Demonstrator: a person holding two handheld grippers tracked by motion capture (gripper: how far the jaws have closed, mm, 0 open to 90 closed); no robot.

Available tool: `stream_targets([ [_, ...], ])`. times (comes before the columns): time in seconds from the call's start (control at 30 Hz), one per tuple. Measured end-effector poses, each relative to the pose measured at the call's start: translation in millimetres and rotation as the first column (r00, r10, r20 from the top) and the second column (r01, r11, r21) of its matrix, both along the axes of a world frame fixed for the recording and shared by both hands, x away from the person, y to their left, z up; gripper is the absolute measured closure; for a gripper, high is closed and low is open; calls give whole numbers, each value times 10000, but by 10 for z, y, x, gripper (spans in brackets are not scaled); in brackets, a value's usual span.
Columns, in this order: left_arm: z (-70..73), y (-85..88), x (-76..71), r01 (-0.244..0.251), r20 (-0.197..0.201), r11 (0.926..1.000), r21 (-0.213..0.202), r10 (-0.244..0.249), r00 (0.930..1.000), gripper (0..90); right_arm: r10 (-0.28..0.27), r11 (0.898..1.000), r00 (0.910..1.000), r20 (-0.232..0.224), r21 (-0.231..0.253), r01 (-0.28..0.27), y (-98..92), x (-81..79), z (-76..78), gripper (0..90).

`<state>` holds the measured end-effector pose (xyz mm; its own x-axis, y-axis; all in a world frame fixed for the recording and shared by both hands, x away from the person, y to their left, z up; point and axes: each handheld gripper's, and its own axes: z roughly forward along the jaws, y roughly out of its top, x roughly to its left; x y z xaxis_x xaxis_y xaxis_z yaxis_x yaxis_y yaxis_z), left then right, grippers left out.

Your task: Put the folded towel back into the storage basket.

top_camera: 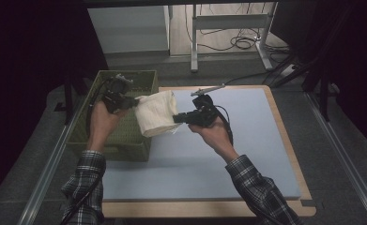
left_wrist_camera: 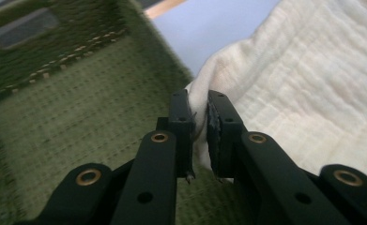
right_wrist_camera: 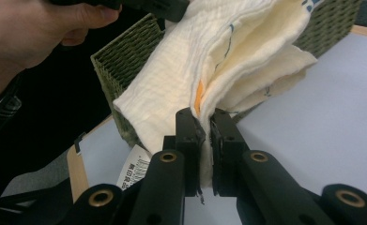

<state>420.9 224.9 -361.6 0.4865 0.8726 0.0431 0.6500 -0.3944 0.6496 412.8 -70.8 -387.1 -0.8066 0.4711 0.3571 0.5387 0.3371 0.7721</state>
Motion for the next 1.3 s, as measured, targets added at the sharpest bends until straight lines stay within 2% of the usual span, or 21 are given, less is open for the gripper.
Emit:
stream_targets([
  [0.2,-2,176,-29,-492,113,9986,181,490,9987,820,104,9999,9999,27,-125,-104,259,20,-36,832],
  [0.47,-61,445,-42,-1117,30,9927,460,1117,9937,820,219,9997,9997,-112,-133,-221,636,46,-143,832],
  [0.83,-293,750,-22,-1760,-110,9795,983,1779,9840,819,140,9981,9996,-258,-590,-155,1191,2,-343,830],
  [0.93,-366,823,-20,-1839,-115,9768,1100,1862,9824,819,73,9969,9995,-310,-785,-98,1320,-1,-408,830],
  [1.07,-442,903,-35,-1853,-77,9767,1084,1872,9823,816,-57,9949,9986,-531,-1008,3,1479,-4,-507,827],
  [1.3,-535,968,-41,-1685,-40,9811,955,1697,9855,812,-350,9906,9951,-920,-1348,224,1608,0,-616,824],
])
